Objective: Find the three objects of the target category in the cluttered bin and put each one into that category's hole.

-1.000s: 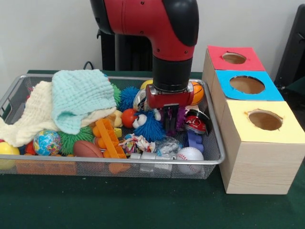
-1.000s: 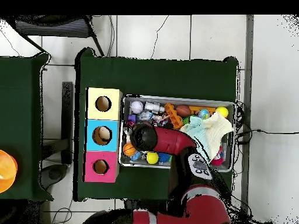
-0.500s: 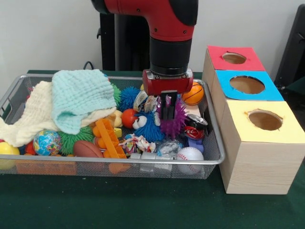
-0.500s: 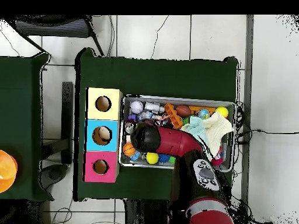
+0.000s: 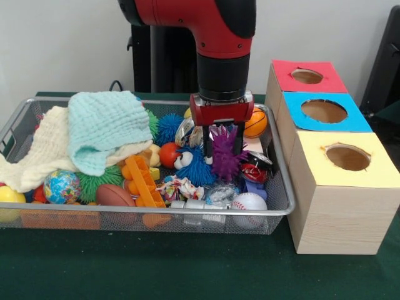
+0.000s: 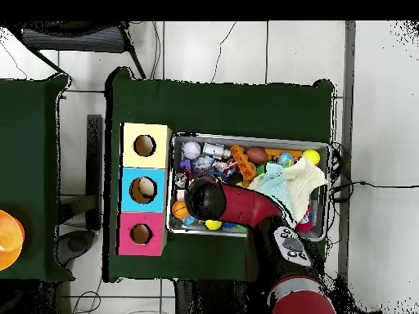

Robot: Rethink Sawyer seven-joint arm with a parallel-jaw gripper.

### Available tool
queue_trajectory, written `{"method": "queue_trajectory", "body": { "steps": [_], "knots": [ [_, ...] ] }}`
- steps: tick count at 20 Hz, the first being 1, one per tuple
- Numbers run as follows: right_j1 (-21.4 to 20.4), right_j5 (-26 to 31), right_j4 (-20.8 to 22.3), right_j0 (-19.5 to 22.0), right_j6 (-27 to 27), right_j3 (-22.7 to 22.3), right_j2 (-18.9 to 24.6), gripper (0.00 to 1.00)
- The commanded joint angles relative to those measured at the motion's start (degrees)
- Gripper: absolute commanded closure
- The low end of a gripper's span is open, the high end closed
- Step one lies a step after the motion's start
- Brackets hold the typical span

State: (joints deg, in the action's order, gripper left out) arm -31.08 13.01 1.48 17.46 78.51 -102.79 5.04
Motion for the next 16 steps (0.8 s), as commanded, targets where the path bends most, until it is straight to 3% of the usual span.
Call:
{"method": "queue_trajectory", "body": {
  "steps": [1, 4, 7, 16],
  "knots": [
    [2.4, -7.0, -0.7, 3.0, 12.9, -6.4, 8.1, 0.0],
    [0.6, -5.6, -2.5, 3.1, 13.6, -6.0, 8.9, 0.0],
    [-1.3, -8.9, -3.5, 4.0, 15.5, -6.5, 10.5, 0.0],
    [-0.1, -18.5, -6.2, 3.5, 18.3, -1.9, 12.8, 0.0]
  ]
}}
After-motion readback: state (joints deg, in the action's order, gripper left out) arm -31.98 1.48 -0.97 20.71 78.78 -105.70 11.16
